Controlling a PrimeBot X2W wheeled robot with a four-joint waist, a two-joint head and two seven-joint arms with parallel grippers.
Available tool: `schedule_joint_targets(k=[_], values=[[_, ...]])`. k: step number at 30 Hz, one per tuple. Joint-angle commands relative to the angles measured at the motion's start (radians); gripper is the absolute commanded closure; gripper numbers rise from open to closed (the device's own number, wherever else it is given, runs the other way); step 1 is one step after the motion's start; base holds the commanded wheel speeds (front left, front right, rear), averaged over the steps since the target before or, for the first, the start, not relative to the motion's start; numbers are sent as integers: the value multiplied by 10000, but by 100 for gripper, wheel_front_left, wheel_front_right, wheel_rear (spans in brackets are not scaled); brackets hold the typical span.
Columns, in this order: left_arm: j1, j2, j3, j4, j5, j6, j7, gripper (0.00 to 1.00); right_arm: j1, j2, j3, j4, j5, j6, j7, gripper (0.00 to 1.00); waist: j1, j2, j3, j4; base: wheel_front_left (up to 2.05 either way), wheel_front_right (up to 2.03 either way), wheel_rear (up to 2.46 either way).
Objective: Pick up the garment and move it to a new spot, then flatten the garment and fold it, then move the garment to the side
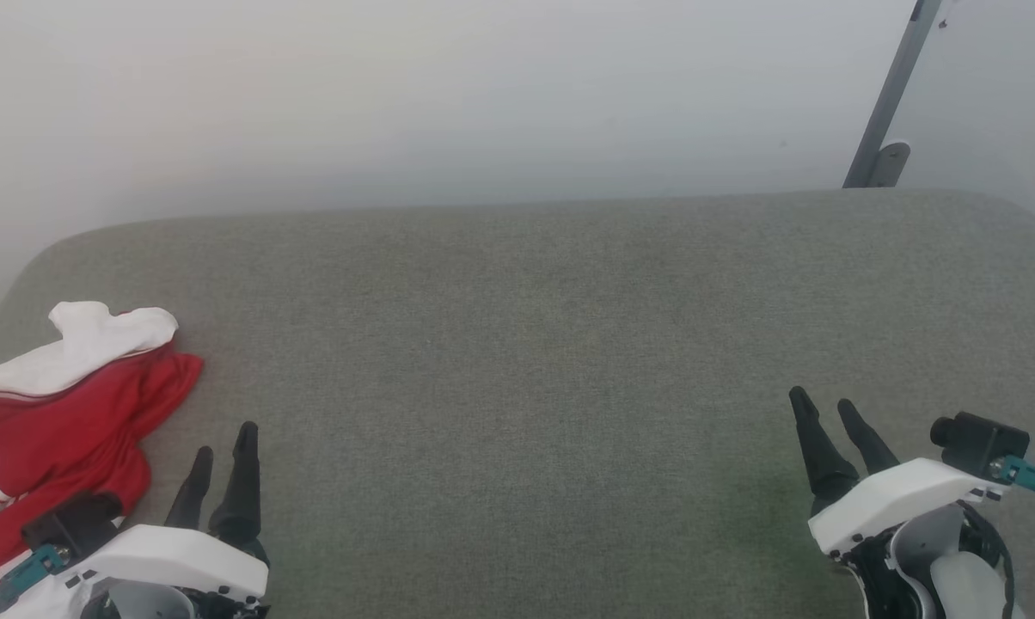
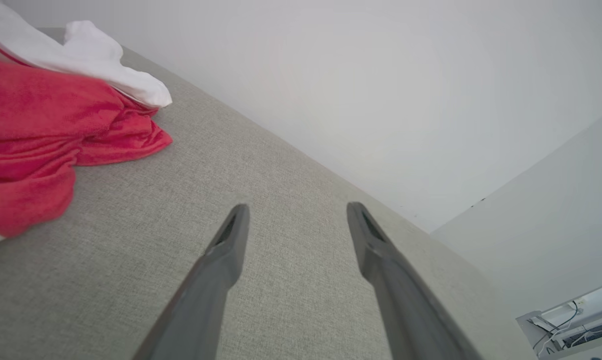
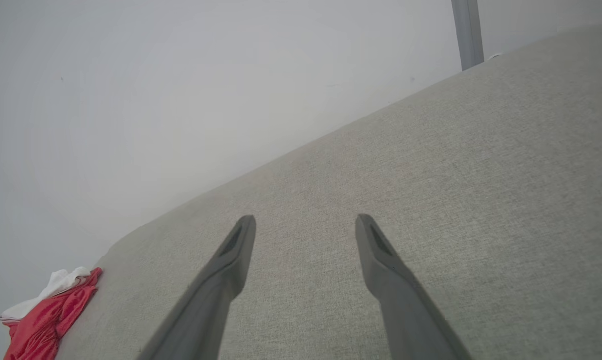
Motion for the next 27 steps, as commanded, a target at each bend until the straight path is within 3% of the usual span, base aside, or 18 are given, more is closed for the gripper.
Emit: schedule_joint_targets(k=[1, 27], values=[[-113, 111, 32, -115, 263, -45, -107, 0, -245, -68, 31, -101, -252, 26, -68, 0, 0, 0, -1, -9, 0, 0, 0], [113, 472, -115, -194, 2223, 26, -736, 0, -293, -191, 163, -204, -2484, 29, -495, 0, 0, 0, -95, -146, 0, 0, 0]])
